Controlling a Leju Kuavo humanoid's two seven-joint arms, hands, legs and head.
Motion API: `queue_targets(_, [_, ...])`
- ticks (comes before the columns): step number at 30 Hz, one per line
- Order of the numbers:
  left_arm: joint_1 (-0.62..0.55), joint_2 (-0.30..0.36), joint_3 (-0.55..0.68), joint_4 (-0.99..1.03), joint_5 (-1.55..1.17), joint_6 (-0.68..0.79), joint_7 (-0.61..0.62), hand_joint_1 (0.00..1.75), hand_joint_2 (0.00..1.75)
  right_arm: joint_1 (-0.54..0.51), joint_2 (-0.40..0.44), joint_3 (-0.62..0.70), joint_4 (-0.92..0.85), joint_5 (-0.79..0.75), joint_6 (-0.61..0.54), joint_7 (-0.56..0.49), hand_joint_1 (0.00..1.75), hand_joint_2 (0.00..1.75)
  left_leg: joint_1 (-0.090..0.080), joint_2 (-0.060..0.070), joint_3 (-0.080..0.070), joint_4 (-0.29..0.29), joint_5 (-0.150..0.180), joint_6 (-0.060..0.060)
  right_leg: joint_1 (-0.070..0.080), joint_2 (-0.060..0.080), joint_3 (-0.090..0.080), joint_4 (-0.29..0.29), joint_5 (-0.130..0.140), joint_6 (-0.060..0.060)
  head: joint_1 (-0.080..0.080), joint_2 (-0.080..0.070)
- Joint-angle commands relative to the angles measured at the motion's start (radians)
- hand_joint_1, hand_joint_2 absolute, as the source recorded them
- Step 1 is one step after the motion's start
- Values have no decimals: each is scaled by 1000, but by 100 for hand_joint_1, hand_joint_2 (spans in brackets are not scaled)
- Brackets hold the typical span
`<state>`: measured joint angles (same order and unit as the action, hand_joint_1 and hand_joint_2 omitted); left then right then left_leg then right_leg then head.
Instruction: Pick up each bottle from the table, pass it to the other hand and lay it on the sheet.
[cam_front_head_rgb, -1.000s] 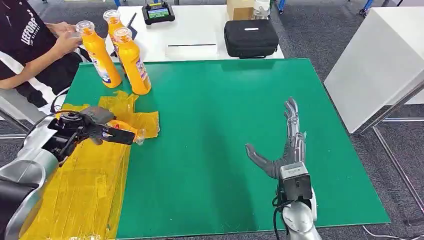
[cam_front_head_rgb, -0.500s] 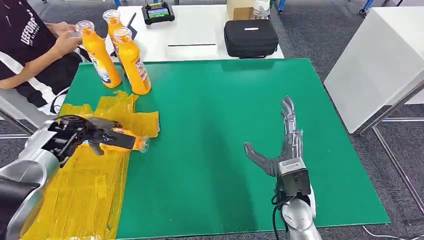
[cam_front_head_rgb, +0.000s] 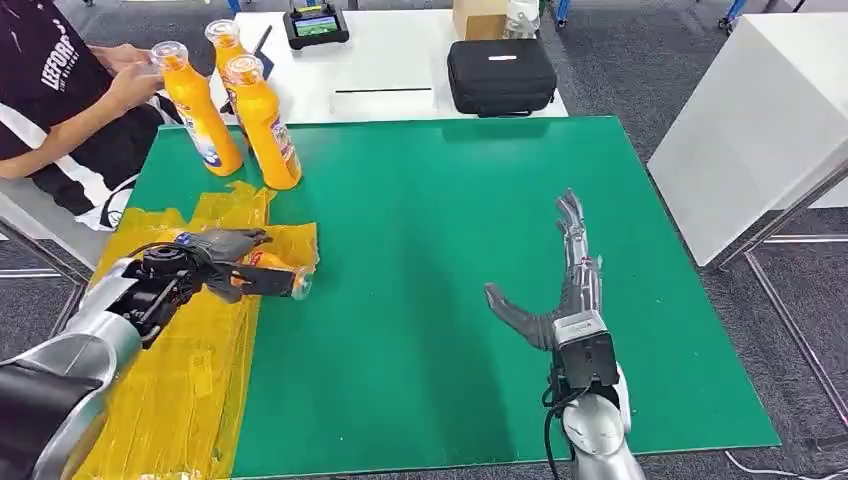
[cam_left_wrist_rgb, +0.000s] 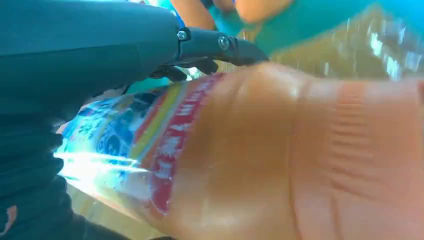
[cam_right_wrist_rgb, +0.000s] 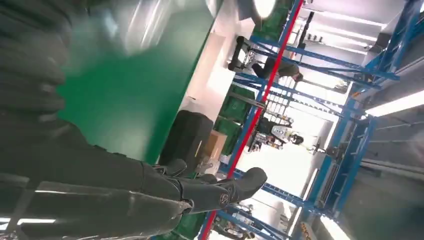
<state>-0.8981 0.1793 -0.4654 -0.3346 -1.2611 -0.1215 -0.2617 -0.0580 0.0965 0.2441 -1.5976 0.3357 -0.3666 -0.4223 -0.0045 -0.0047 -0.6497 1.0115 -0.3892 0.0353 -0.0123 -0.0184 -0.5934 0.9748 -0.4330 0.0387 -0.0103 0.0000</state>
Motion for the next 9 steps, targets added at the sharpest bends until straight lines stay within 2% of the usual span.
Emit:
queue_targets(1, [37,-75,249,-192,259,334,5,0,175,9,-6,-7,12,19,7,16,0,175,1,-3,3,0,-1,-2,1,-2,4,-1,-2,-1,0,0])
queue_targets(5, [70,-51,223,-420,332,307,22,0,175,-1,0,-12,31,15,-4,8,0,175,1,-2,5,1,-3,-2,1,0,6,-1,-3,-1,0,0])
queue_targets(9, [76,-51,220,-475,377,308,-5,0,175,3,0,-19,23,14,-4,9,0,175,1,0,4,1,-2,-2,1,1,5,0,-2,-2,0,0])
